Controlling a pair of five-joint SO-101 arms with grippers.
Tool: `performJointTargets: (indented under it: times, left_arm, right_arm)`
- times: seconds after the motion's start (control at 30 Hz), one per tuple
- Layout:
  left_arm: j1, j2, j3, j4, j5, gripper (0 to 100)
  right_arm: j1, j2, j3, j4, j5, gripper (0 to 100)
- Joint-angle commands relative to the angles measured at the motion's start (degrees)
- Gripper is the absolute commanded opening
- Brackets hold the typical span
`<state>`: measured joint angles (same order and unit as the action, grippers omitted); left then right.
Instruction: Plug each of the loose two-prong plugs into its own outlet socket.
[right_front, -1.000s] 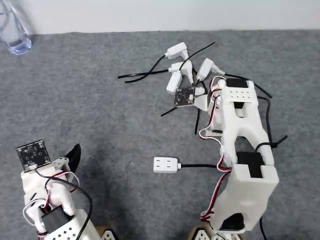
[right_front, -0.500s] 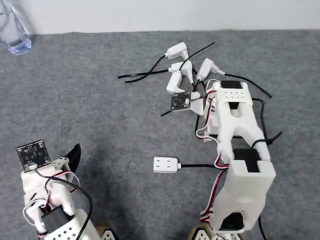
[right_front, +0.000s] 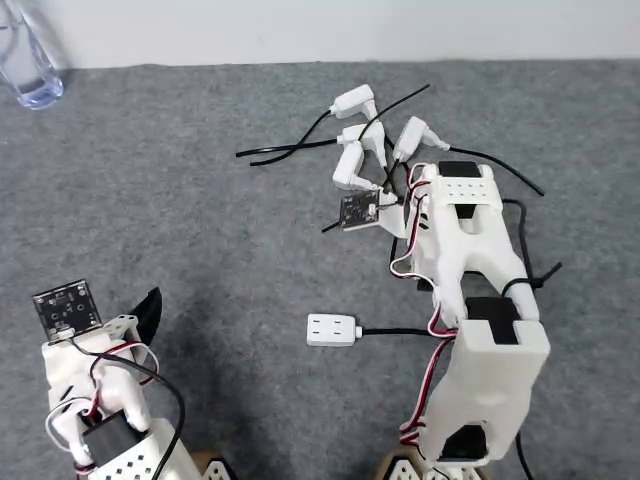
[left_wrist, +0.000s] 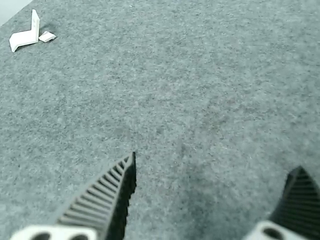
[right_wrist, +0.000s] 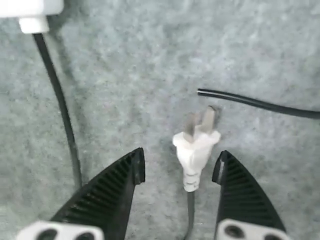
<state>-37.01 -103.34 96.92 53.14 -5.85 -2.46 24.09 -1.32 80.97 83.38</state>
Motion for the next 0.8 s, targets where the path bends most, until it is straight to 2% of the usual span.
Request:
performJointTargets:
  times: [0.0,0.13,0.37,0.6,0.77]
  left_arm:
    - [-0.18,-0.35,-0.48,0.09,-0.62,43]
    - [-0.18,-0.35,-0.48,0.09,-0.62,43]
    - [-0.18,-0.35,-0.48,0.09,-0.62,43]
    - [-0.18,-0.26,-0.48,0.09,-0.62,43]
    - [-0.18,-0.26,-0.48,0.09,-0.62,43]
  right_arm:
    - [-0.48,-0.48,-1.76,-1.45,0.26,20.4]
    - [-0.57,-0.40,0.44,-3.74,-0.44,20.0]
    - [-0.22,-0.66,5.01,-15.60,-0.44,5.6]
    - [-0.04,-1.01,-1.23,-16.04,-0.70,5.5]
    - [-0.04,-0.84,-4.31,-16.04,-3.60,5.6]
